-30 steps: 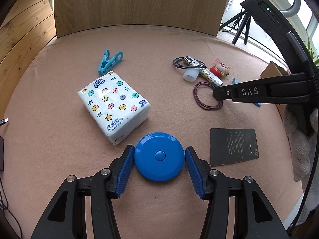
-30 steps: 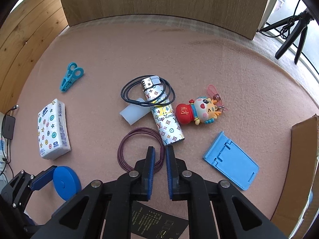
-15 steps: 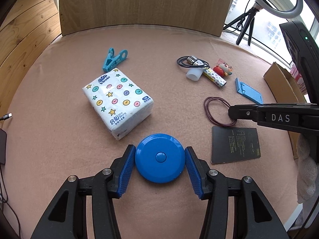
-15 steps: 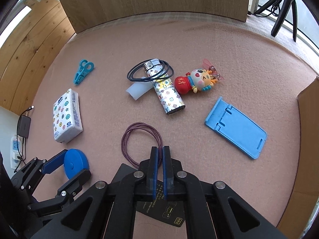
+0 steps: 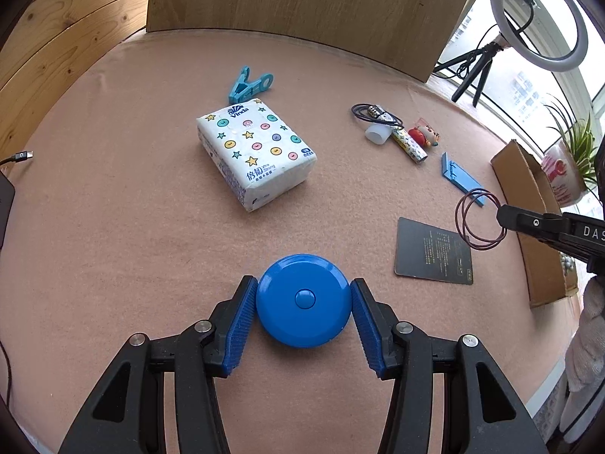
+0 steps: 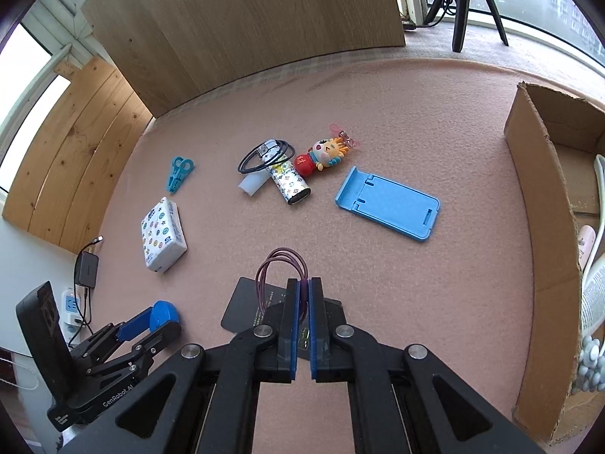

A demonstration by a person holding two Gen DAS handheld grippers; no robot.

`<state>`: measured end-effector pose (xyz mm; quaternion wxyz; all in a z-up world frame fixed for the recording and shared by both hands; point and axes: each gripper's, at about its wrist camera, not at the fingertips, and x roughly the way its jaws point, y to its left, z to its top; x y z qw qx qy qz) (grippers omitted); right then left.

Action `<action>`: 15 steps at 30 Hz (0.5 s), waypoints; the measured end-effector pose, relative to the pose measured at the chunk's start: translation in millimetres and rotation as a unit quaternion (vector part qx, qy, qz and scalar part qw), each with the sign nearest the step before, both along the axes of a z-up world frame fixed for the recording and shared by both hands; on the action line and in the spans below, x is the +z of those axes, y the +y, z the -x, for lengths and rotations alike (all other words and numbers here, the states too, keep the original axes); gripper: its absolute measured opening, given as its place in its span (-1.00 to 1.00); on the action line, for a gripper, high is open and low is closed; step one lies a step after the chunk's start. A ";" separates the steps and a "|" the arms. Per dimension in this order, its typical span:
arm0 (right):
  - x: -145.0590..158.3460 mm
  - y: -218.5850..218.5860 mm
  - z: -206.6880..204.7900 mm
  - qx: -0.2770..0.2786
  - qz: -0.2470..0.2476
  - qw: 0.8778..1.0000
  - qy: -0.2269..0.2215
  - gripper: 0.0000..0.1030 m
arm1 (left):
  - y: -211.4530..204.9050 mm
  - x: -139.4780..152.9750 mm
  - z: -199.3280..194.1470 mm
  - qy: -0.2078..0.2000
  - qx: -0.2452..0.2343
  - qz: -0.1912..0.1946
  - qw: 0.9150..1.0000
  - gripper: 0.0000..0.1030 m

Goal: Organize objects
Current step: 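Carry the tape measure and hair tie over the cardboard box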

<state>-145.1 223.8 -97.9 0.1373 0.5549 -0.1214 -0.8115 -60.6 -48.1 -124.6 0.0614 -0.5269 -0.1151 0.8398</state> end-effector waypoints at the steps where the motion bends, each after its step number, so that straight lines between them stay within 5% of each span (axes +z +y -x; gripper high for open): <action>1: 3.5 6.1 -5.2 -0.003 0.004 1.000 0.002 -0.92 | 0.9 2.0 -0.8 0.002 -0.001 -0.001 1.000 0.05; 15: 62.1 97.7 -57.6 -0.075 -0.005 0.995 0.065 -0.93 | 80.9 53.9 18.3 0.051 -0.072 -0.018 0.996 0.05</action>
